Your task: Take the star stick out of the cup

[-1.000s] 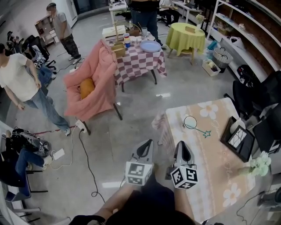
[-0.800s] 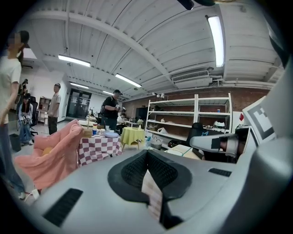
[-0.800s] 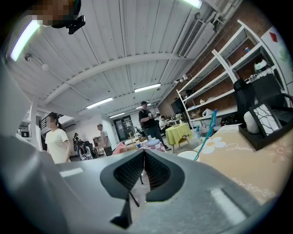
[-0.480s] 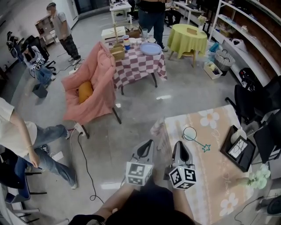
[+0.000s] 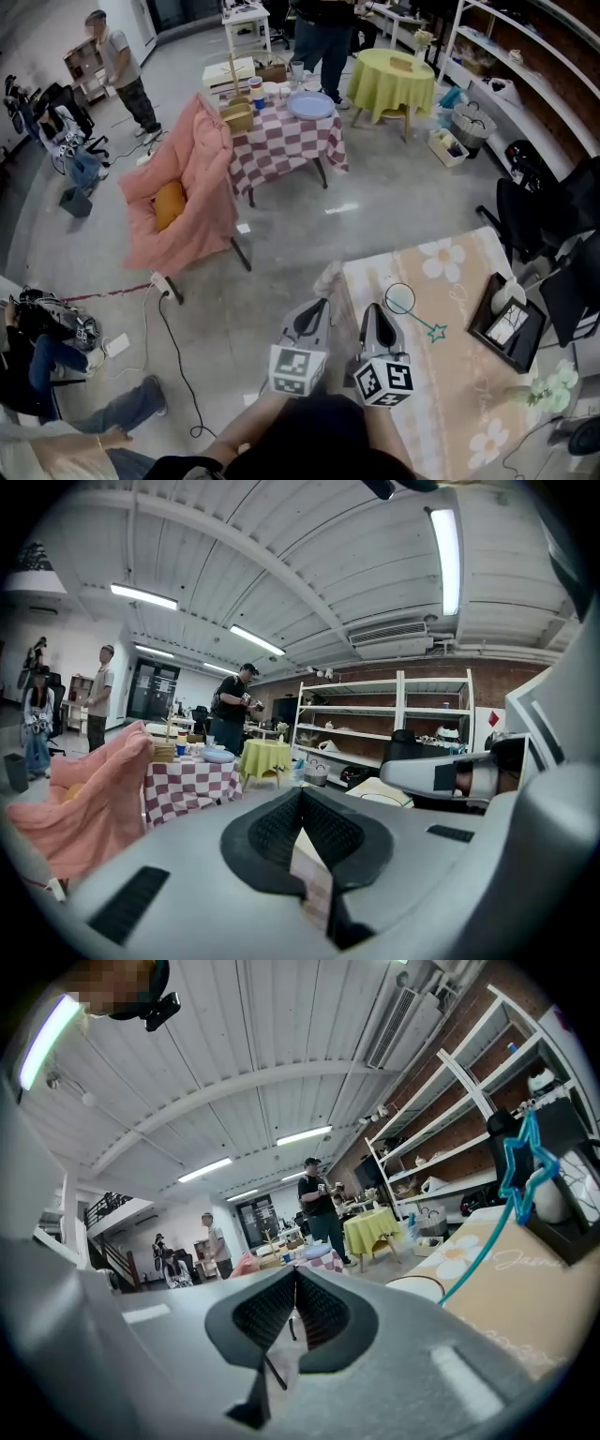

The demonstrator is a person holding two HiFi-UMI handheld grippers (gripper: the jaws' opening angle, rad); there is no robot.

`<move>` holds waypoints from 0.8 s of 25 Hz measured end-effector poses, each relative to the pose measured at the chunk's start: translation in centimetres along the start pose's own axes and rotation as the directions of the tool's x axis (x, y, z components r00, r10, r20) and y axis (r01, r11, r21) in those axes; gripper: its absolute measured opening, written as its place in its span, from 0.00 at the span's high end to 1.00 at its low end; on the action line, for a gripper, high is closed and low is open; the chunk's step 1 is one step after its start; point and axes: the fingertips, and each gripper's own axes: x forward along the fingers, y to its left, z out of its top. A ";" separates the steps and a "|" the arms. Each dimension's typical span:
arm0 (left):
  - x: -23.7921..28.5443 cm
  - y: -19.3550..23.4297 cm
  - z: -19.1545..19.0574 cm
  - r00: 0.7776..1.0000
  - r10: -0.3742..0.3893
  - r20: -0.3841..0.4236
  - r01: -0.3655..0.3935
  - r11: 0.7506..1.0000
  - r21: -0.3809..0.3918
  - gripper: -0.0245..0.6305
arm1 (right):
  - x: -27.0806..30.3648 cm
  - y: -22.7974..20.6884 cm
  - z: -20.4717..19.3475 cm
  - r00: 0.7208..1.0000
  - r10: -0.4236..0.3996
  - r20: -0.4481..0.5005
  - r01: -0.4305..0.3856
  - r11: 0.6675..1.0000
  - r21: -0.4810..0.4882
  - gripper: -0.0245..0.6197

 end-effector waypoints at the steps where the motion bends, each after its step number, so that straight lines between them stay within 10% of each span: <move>1: 0.4 0.0 0.0 1.000 -0.005 0.000 0.005 1.000 0.001 0.95 | 0.2 -0.1 0.0 1.000 0.001 0.001 -0.001 1.000 -0.001 0.95; 20: 4.0 -2.1 -1.0 0.991 -0.129 -0.035 0.130 0.991 0.017 0.95 | 0.6 -2.6 0.3 0.995 -0.092 0.031 0.092 0.996 -0.016 0.95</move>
